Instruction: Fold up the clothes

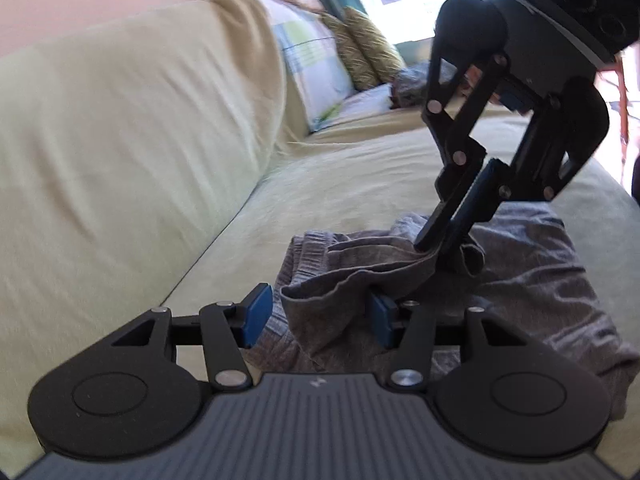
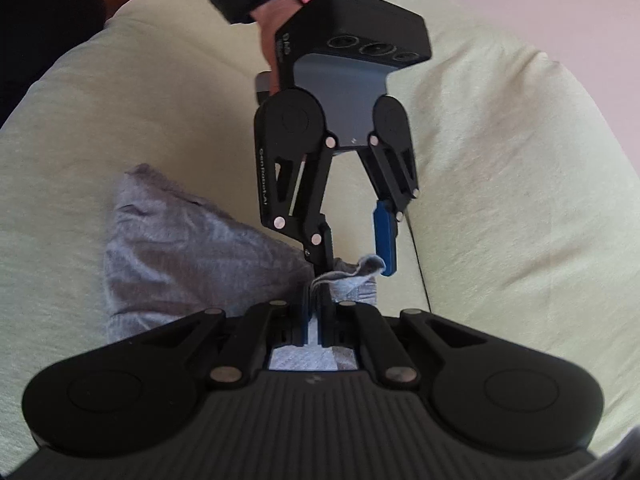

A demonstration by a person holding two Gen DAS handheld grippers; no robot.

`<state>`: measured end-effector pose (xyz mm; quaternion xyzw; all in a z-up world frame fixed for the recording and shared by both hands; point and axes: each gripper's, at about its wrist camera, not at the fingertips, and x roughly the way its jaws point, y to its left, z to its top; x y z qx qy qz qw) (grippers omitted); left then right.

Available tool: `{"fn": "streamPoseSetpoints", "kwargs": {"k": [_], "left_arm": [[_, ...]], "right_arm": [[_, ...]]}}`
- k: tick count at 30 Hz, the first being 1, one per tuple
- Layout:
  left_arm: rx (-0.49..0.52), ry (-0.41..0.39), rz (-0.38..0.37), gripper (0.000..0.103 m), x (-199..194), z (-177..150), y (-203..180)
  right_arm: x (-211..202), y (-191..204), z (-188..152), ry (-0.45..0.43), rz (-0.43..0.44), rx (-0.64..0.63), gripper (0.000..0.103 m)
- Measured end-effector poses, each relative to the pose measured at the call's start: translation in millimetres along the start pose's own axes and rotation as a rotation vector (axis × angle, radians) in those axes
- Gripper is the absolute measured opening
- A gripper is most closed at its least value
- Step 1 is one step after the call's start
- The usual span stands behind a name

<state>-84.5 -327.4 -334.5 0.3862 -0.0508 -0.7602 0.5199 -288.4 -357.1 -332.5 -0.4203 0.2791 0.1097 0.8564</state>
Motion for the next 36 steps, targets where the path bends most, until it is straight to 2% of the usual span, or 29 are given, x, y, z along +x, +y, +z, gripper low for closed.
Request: {"fn": "streamPoseSetpoints", "kwargs": {"k": [3,5,6,11,15,20,28,31,33,35,36], "left_arm": [[0.068,0.026,-0.066,0.056,10.4,5.0,-4.7],[0.064,0.036,-0.123,0.056,18.8,6.5,-5.9],[0.051,0.044,-0.162,0.056,25.2,7.8,-2.8],[-0.045,0.046,-0.249,0.056,36.3,8.6,26.2],[-0.118,0.045,-0.285,0.056,37.4,6.2,47.0],[-0.148,0.074,-0.352,0.056,50.8,5.4,48.6],[-0.284,0.129,-0.56,0.054,80.7,12.0,55.9],[-0.288,0.16,-0.615,0.046,85.7,15.9,53.8],[-0.287,0.167,-0.626,0.025,84.8,17.5,50.4],[-0.287,0.163,-0.624,0.015,80.7,19.1,47.2],[-0.294,0.14,-0.596,0.013,73.6,19.9,46.2]], "right_arm": [[-0.4,0.0,-2.1,0.008,-0.002,0.03,0.002],[5.6,-4.0,-4.3,0.013,-0.013,0.072,0.002],[8.0,-6.2,-5.4,0.015,-0.018,0.093,0.002],[6.3,-9.9,-19.6,0.032,-0.037,0.237,0.002],[2.3,-4.9,-29.5,0.045,-0.038,0.278,0.002],[-3.5,2.3,-35.0,0.042,-0.047,0.326,0.002],[-7.3,20.8,-31.0,0.054,-0.04,0.369,0.002],[-9.4,24.6,-29.4,0.058,-0.05,0.388,0.002],[-11.6,27.3,-29.5,0.059,-0.058,0.396,0.002],[-13.3,27.3,-30.7,0.065,-0.068,0.401,0.002],[-14.9,23.9,-33.4,0.068,-0.079,0.399,0.002]]}}
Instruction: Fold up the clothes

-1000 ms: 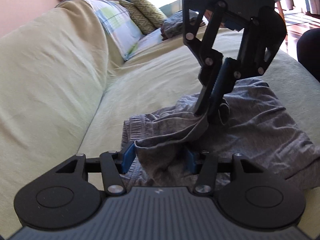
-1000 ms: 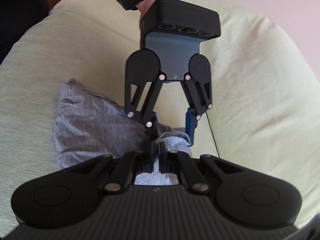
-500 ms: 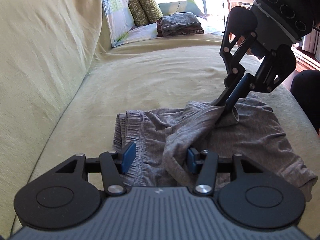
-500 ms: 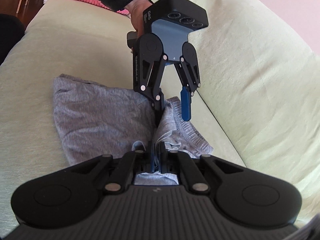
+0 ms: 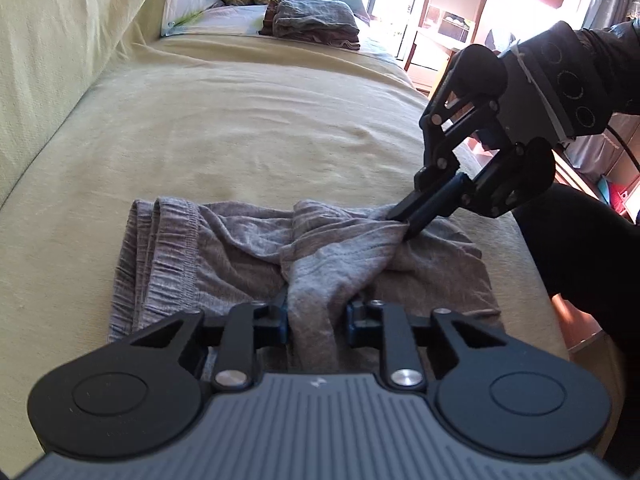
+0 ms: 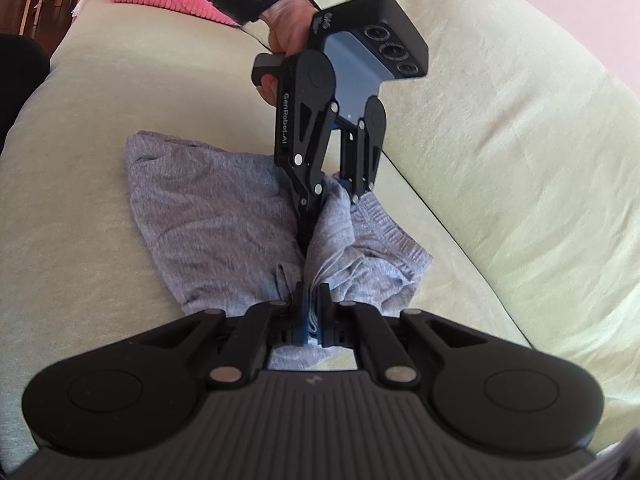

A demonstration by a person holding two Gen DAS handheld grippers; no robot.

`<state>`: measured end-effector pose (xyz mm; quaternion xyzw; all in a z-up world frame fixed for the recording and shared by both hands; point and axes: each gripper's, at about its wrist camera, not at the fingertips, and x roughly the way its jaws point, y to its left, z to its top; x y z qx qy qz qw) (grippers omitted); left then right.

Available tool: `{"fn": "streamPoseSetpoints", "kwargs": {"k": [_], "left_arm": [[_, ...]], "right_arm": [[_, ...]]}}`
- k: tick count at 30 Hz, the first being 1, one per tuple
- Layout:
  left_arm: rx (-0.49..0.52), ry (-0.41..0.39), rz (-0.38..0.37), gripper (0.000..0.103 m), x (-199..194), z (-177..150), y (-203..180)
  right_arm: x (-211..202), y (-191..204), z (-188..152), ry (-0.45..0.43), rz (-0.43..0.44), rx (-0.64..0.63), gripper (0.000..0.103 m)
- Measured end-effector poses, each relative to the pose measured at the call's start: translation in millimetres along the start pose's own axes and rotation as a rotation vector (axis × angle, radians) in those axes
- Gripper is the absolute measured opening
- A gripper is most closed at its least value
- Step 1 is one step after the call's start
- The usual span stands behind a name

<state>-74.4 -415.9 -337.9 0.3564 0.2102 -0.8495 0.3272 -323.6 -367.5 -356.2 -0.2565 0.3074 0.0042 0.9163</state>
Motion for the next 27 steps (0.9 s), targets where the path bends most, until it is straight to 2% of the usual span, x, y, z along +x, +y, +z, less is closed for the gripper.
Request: {"fn": "streamPoseSetpoints", "kwargs": {"k": [2,6,10,12,14,16,18,19,21,23,26,27], "left_arm": [[-0.008,-0.055,0.052,0.011,-12.5,-4.6,-10.3],[-0.078,-0.172,0.23,0.01,-33.6,-21.7,-32.2],[-0.215,-0.268,0.397,0.01,-45.9,-45.6,-34.7],[-0.284,-0.29,0.45,0.012,-45.3,-55.6,-30.7],[-0.332,-0.283,0.481,0.02,-42.0,-63.2,-26.2],[-0.366,-0.282,0.499,0.022,-38.4,-70.4,-22.0],[-0.396,-0.315,0.492,0.024,-40.8,-75.4,-19.0],[-0.413,-0.335,0.488,0.025,-43.1,-77.8,-17.2],[-0.431,-0.368,0.49,0.039,-48.8,-80.8,-16.0],[-0.447,-0.4,0.494,0.044,-56.0,-84.8,-15.5],[-0.462,-0.426,0.49,0.044,-62.4,-87.5,-16.5],[-0.461,-0.414,0.5,0.044,-61.9,-86.9,-16.3]], "right_arm": [[-2.6,-10.2,1.1,-0.004,-0.031,-0.008,0.002],[-2.9,-30.2,6.1,-0.027,-0.097,-0.018,0.002],[27.4,-59.0,24.8,-0.04,-0.127,-0.031,0.002],[51.4,-70.2,32.8,-0.022,-0.108,-0.046,0.002],[74.3,-80.1,40.0,-0.001,-0.089,-0.059,0.002],[99.1,-86.5,39.2,0.041,-0.1,-0.058,0.005],[110.4,-95.8,35.2,0.054,-0.121,-0.026,0.009],[107.8,-101.4,33.4,0.042,-0.133,0.022,0.011],[99.7,-112.5,28.3,0.014,-0.144,0.114,0.019],[86.2,-118.7,21.1,0.002,-0.161,0.205,0.024],[59.2,-123.8,5.4,-0.034,-0.145,0.365,0.029],[53.7,-123.8,0.5,-0.047,-0.124,0.415,0.034]]}}
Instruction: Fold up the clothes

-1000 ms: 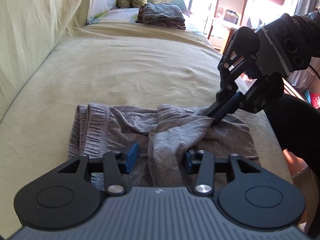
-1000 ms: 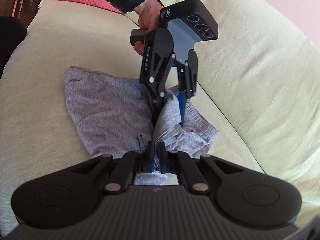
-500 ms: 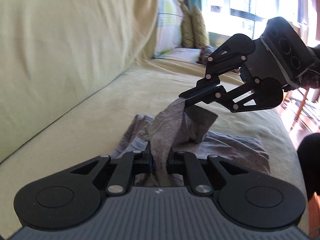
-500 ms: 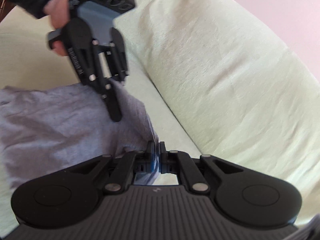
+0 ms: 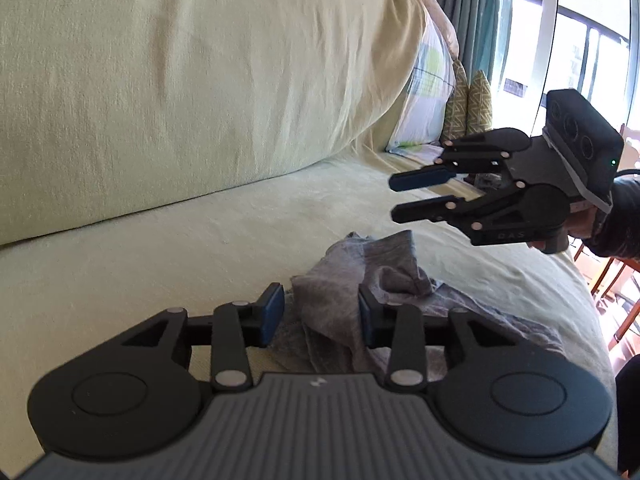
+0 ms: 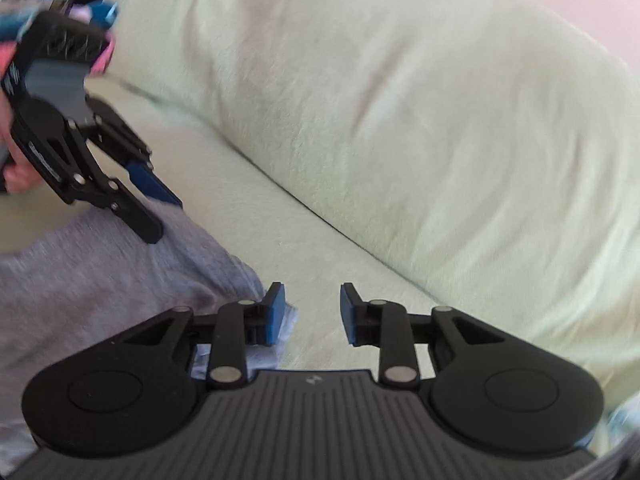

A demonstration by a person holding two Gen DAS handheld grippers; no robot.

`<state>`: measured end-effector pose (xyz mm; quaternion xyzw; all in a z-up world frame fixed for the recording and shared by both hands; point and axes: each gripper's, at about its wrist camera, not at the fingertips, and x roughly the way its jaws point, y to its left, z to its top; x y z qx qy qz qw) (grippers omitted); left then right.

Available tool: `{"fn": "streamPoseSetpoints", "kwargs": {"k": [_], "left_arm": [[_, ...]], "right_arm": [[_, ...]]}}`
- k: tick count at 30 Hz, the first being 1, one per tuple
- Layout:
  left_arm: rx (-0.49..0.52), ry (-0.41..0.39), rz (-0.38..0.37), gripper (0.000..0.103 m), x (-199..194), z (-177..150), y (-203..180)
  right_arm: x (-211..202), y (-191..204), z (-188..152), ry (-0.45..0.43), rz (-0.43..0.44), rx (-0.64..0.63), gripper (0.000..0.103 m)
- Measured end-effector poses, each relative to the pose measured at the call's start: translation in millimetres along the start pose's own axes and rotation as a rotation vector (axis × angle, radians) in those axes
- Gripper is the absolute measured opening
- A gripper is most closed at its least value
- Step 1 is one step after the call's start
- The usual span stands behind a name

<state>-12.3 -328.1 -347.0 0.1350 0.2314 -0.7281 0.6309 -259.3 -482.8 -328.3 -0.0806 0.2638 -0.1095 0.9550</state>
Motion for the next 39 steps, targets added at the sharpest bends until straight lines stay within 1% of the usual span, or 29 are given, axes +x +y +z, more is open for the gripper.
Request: {"fn": "streamPoseSetpoints", "kwargs": {"k": [1,2,5,6,9,11,12,13,14,15,16,17,19,20,21,22,23,24,25,26,27,28,30,32,35,36,37,38,39], "left_arm": [[0.006,0.008,0.009,0.044,0.6,0.2,-0.3],[0.013,0.013,0.009,0.043,1.3,-0.2,-0.7],[0.039,0.022,0.026,0.028,5.9,-1.5,-3.2],[0.046,0.023,0.032,0.02,6.9,-2.2,-3.6],[0.068,0.024,0.049,0.015,8.0,-5.8,-5.1],[0.082,0.021,0.056,0.015,7.3,-8.0,-6.4],[0.086,0.017,0.058,0.015,6.2,-9.7,-7.0],[0.092,0.014,0.06,0.014,5.3,-11.4,-7.9],[0.098,0.013,0.06,0.014,4.6,-12.9,-8.6],[0.104,0.012,0.06,0.014,3.8,-14.4,-9.2],[0.106,0.011,0.063,0.014,2.5,-15.7,-9.2],[0.105,0.011,0.062,0.014,2.2,-16.7,-9.0],[0.103,0.011,0.068,0.014,2.6,-18.7,-9.4],[0.102,0.01,0.074,0.015,2.5,-19.1,-9.6],[0.098,0.003,0.084,0.017,1.5,-18.6,-9.7],[0.09,-0.004,0.096,0.019,0.1,-18.2,-9.0],[0.076,-0.016,0.105,0.02,-2.7,-17.7,-7.6],[0.063,-0.027,0.113,0.02,-5.5,-17.2,-6.2],[0.05,-0.035,0.111,0.02,-8.0,-16.9,-4.5],[0.038,-0.043,0.109,0.02,-10.5,-16.7,-2.7],[0.026,-0.049,0.105,0.02,-12.8,-16.6,-1.0],[0.018,-0.045,0.096,0.02,-13.1,-16.9,1.0],[0.0,-0.04,0.086,0.03,-10.9,-17.7,3.8],[-0.004,-0.028,0.081,0.03,-5.6,-17.8,3.7],[0.002,-0.006,0.066,0.03,2.0,-17.4,0.7],[0.007,-0.001,0.063,0.03,3.3,-17.2,-0.3],[0.015,0.0,0.062,0.03,3.5,-17.2,-1.8],[0.022,0.002,0.061,0.03,3.7,-17.2,-3.4],[0.03,0.002,0.062,0.03,3.6,-17.2,-5.0]], "right_arm": [[-6.0,-2.2,-5.9,-0.003,0.036,0.069,0.04],[-6.7,-1.6,-10.0,0.003,0.06,0.099,0.041],[-5.8,0.1,-21.5,0.026,0.111,0.177,0.041],[-1.2,-1.2,-25.1,0.035,0.122,0.212,0.041],[7.4,-9.1,-32.0,0.05,0.176,0.328,0.04],[18.5,-10.9,-31.0,0.075,0.195,0.36,0.034],[23.9,-12.1,-30.3,0.091,0.198,0.379,0.025],[26.9,-14.5,-29.5,0.1,0.192,0.4,0.009],[29.4,-15.8,-28.4,0.1,0.181,0.411,0.007],[29.7,-17.0,-27.1,0.09,0.162,0.416,0.007],[28.3,-19.0,-25.5,0.07,0.129,0.411,0.006],[26.9,-20.1,-23.2,0.054,0.095,0.391,0.006],[24.0,-21.5,-14.4,0.002,-0.007,0.302,0.005],[24.5,-23.6,-11.8,-0.016,-0.026,0.287,0.006],[26.5,-27.0,-9.2,-0.023,-0.034,0.281,0.009],[30.6,-31.9,-6.8,-0.015,-0.039,0.282,0.016],[33.7,-36.9,-5.5,0.001,-0.041,0.29,0.018],[33.8,-41.7,-5.1,0.008,-0.034,0.312,0.018],[28.6,-46.3,-6.2,-0.002,-0.01,0.361,0.022],[23.4,-49.4,-7.7,-0.012,0.01,0.403,0.028],[17.3,-49.5,-10.6,-0.021,0.025,0.44,0.041],[11.4,-48.1,-15.1,-0.024,0.044,0.486,0.047],[7.5,-44.1,-25.8,0.001,0.089,0.577,0.047],[11.7,-39.6,-40.9,0.05,0.127,0.673,0.046],[21.7,-40.9,-49.3,0.068,0.157,0.743,0.037],[26.8,-41.8,-50.9,0.078,0.169,0.763,0.025],[31.5,-42.7,-51.7,0.088,0.18,0.778,0.008],[35.0,-43.1,-50.5,0.098,0.183,0.78,0.005],[35.7,-41.8,-47.4,0.091,0.176,0.774,0.005]]}}
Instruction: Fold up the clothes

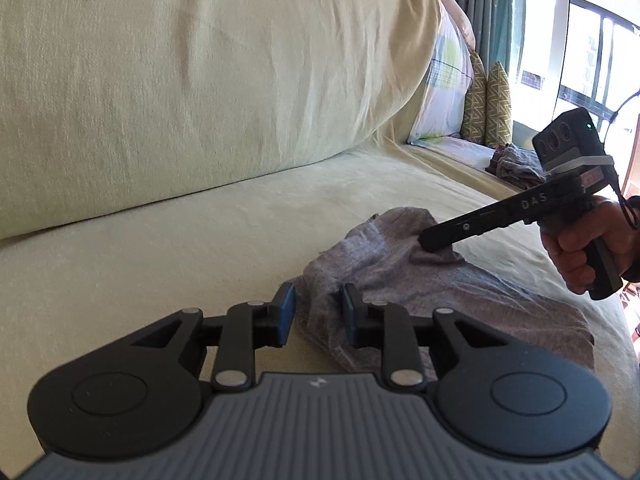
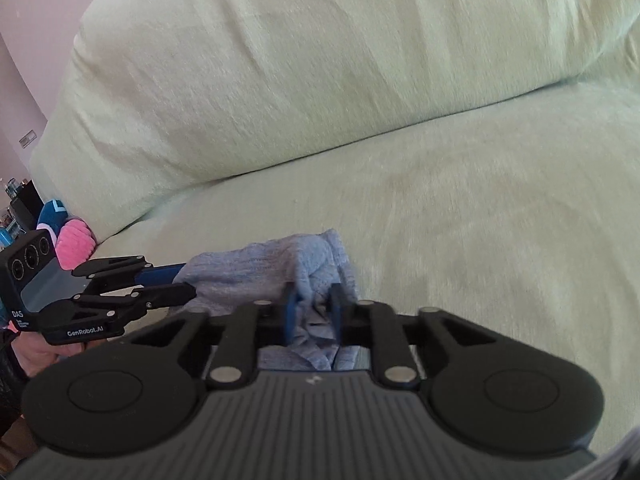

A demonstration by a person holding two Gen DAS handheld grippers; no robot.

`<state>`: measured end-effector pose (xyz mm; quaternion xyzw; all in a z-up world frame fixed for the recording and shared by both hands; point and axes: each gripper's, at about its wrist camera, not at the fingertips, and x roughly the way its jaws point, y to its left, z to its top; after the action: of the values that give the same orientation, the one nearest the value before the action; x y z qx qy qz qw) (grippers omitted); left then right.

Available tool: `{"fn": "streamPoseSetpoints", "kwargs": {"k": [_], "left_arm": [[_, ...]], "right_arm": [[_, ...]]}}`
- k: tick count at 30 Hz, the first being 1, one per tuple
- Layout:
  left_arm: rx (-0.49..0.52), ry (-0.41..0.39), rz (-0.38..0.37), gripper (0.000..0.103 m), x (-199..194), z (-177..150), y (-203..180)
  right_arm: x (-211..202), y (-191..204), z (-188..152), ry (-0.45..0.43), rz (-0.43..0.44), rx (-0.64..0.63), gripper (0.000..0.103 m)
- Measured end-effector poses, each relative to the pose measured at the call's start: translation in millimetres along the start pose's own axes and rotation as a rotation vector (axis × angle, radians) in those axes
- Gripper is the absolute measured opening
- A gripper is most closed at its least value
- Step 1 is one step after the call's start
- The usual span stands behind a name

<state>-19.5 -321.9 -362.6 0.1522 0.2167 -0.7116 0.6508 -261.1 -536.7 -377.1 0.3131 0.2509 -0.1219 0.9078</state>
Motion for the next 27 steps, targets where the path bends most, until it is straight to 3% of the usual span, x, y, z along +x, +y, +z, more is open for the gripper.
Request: {"fn": "streamPoseSetpoints", "kwargs": {"k": [4,6,10,11,13,16,18,20,22,24,27], "left_arm": [[0.026,-0.037,0.03,0.029,-10.4,-3.9,-5.6],[0.012,-0.031,0.049,0.029,-10.2,-6.5,-3.0],[-0.015,-0.003,0.065,0.03,-5.0,-5.9,1.8],[-0.012,0.002,0.068,0.03,-4.7,-5.4,1.9],[0.003,0.01,0.081,0.031,-6.7,-3.8,1.0],[0.002,0.022,0.128,0.032,-13.3,-0.1,0.9],[-0.013,0.037,0.157,0.032,-20.4,2.5,-0.4],[-0.023,0.053,0.15,0.033,-31.1,3.7,-7.6],[-0.012,0.064,0.118,0.043,-49.1,1.3,-26.2],[-0.019,0.073,0.074,0.047,-67.8,-5.7,-43.6],[0.1,0.066,0.034,0.047,-95.6,-24.0,-88.2]], "right_arm": [[-22.9,32.0,6.8,-0.13,-0.013,-0.233,0.005],[-18.0,38.3,12.7,-0.129,-0.018,-0.283,0.005],[22.8,16.9,21.9,0.038,-0.058,-0.222,0.009],[25.5,12.0,21.7,0.043,-0.063,-0.201,0.009],[20.1,3.6,19.2,0.016,-0.102,-0.146,0.034],[-0.7,2.6,10.3,-0.038,-0.181,-0.11,0.035],[-19.5,12.8,-0.3,-0.051,-0.172,-0.127,0.035],[-39.5,25.7,-12.4,-0.052,-0.149,-0.156,0.035],[-61.0,37.0,-26.8,-0.045,-0.124,-0.175,0.035],[-81.8,46.8,-44.1,-0.023,-0.096,-0.188,0.037],[-109.9,68.4,-77.7,0.038,-0.105,-0.339,0.042]]}}
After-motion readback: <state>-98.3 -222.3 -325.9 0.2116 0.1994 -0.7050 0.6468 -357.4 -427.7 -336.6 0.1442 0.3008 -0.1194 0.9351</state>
